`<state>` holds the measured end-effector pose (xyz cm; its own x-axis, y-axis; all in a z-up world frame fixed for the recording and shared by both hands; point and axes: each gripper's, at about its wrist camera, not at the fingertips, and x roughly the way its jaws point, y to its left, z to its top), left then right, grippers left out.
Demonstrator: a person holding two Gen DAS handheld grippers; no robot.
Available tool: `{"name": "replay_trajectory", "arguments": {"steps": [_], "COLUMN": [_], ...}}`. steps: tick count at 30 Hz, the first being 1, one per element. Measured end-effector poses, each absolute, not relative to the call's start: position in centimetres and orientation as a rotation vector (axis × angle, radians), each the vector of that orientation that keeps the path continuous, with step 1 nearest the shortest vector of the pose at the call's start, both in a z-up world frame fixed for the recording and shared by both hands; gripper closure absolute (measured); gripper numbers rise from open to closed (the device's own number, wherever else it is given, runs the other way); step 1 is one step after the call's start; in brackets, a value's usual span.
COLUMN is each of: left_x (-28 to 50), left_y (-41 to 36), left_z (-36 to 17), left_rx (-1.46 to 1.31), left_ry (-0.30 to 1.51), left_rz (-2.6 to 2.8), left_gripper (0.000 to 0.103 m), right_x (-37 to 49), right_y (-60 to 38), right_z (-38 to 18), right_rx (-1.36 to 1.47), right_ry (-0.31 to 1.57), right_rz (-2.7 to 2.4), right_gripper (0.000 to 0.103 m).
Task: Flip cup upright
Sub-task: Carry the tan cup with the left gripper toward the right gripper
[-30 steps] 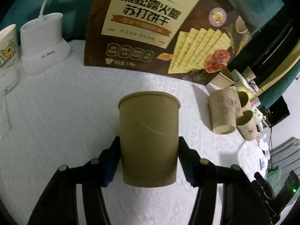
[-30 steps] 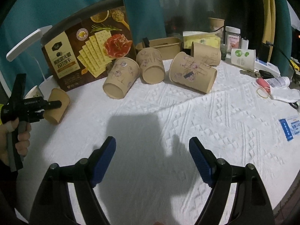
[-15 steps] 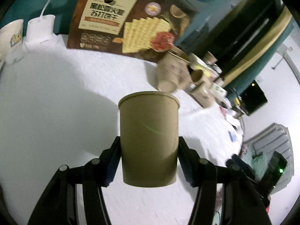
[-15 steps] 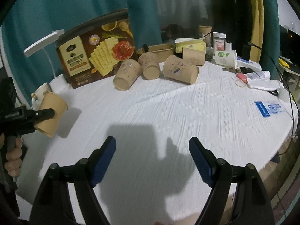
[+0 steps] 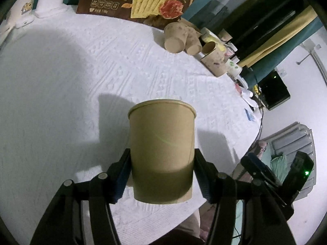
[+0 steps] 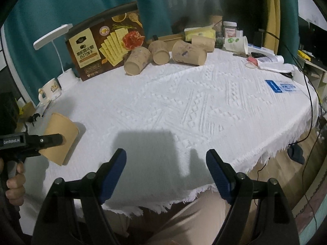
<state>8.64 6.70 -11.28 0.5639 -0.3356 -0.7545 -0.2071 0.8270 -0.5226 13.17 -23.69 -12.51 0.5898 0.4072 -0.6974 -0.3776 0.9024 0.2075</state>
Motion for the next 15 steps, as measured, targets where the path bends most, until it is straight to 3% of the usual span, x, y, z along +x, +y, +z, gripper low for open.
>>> {"name": "replay_trajectory", "arguments": {"steps": [5, 10, 15], "left_x": [8.97, 8.94, 8.63], "left_y": [6.61, 6.58, 6.61], "left_z": [-12.14, -12.26, -11.77], "left_rx": [-0.632, -0.653, -0.663], "left_ry": [1.022, 1.020, 1.001], "left_rz": [-0.074, -0.084, -0.087], "left_gripper": [0.043, 0.026, 0.021], "right_x": [13.32, 13.39, 13.51], "right_y": [-23.78, -23.52, -23.21], "right_z": [-12.59, -12.57, -12.41], "right_rx": [0.048, 0.040, 0.031], "right_ry": [0.825, 0.832, 0.834], "right_rz": [0.457, 0.461, 0.464], "right_gripper": [0.025, 0.025, 0.025]}}
